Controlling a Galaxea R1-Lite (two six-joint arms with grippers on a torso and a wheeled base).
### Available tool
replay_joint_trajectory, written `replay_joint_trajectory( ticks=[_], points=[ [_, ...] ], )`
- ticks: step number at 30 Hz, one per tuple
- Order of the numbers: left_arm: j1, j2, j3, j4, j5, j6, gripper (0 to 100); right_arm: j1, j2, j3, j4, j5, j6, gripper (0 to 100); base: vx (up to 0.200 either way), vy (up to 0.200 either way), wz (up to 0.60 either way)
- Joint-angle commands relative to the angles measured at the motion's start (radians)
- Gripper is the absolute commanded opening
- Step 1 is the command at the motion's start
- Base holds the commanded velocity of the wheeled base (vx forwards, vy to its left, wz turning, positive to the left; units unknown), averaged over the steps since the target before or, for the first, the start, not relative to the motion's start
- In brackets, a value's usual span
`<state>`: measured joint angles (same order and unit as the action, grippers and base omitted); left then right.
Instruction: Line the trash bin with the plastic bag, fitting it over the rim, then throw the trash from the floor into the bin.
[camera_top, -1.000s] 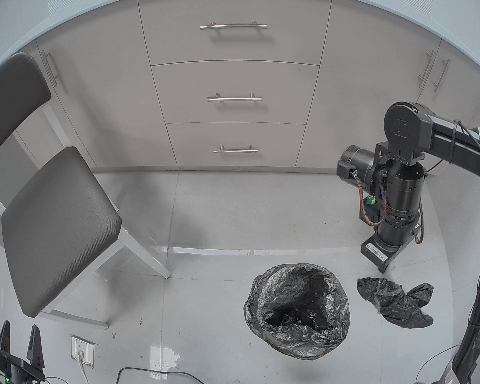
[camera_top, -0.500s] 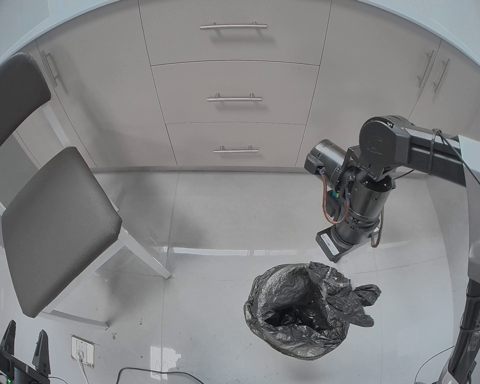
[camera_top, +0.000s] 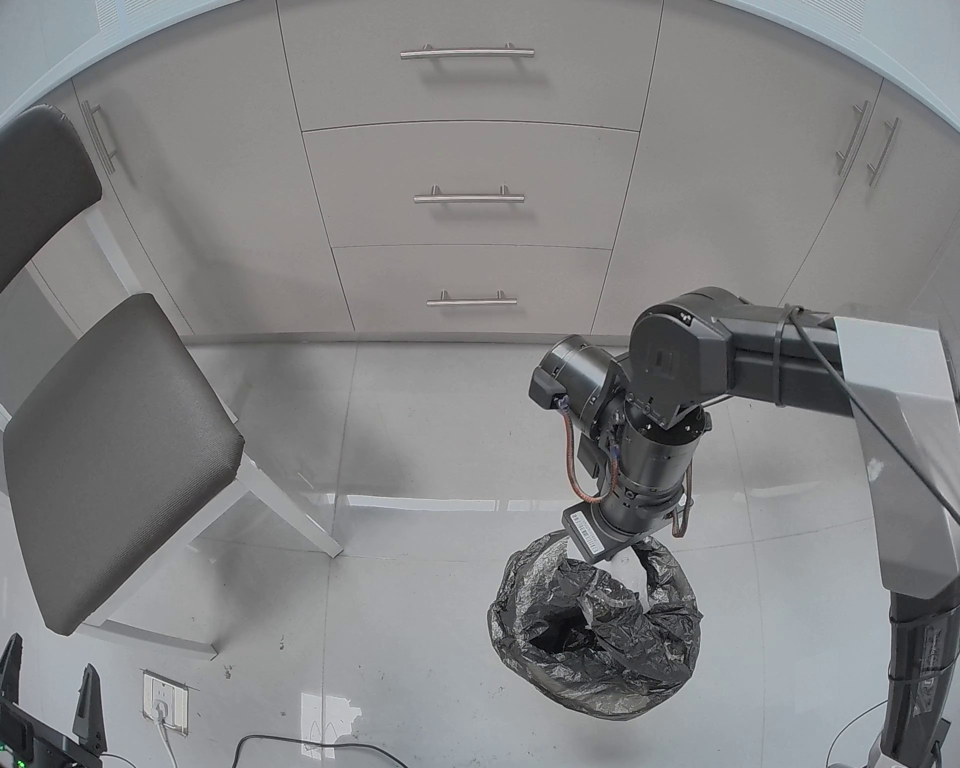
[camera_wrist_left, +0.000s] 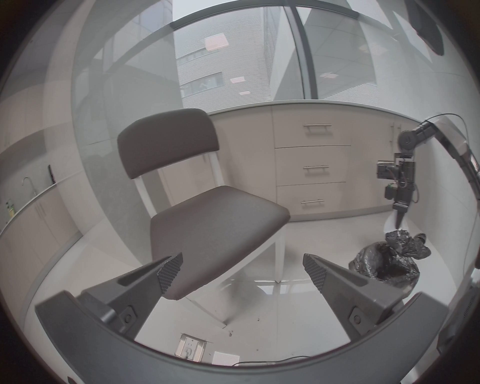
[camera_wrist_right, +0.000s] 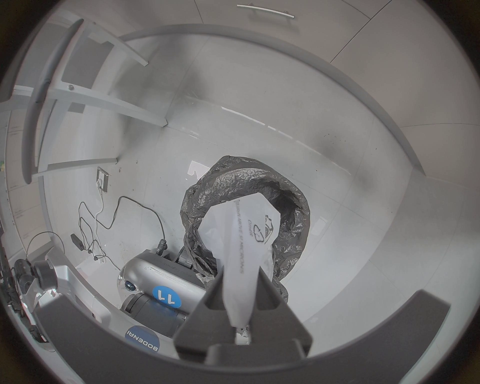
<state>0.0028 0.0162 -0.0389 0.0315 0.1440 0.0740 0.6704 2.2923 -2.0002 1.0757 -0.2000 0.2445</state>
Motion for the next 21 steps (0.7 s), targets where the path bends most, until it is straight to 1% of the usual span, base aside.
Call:
replay_joint_trajectory(
  ticks=[1,4,6,8,12,17,21],
  points=[
    [0.005,0.001,-0.006,0.024,-0.083,-0.092,100,0.008,0.056,0.0,-0.007,-0.001,0.003,0,0.0,0.0,0.0],
    [0.008,0.008,-0.009,0.021,-0.035,-0.12,100,0.006,0.065,0.0,-0.007,-0.006,0.003,0,0.0,0.0,0.0],
    [0.008,0.008,-0.001,0.015,-0.018,-0.169,100,0.005,0.073,0.0,-0.005,-0.009,0.004,0,0.0,0.0,0.0],
    [-0.003,0.01,0.002,0.008,-0.011,-0.186,100,0.0,0.082,0.0,-0.007,-0.009,0.004,0,0.0,0.0,0.0],
    [-0.004,0.002,0.002,0.008,-0.012,-0.178,100,0.001,0.099,0.0,-0.028,-0.01,0.003,0,0.0,0.0,0.0],
    [0.002,-0.004,0.002,0.008,-0.012,-0.175,100,0.008,0.133,0.0,-0.151,-0.042,-0.007,0,0.0,0.0,0.0],
    [-0.003,-0.013,0.004,0.008,-0.012,-0.189,100,0.008,0.145,0.0,-0.16,-0.047,-0.007,0,0.0,0.0,0.0]
  ],
)
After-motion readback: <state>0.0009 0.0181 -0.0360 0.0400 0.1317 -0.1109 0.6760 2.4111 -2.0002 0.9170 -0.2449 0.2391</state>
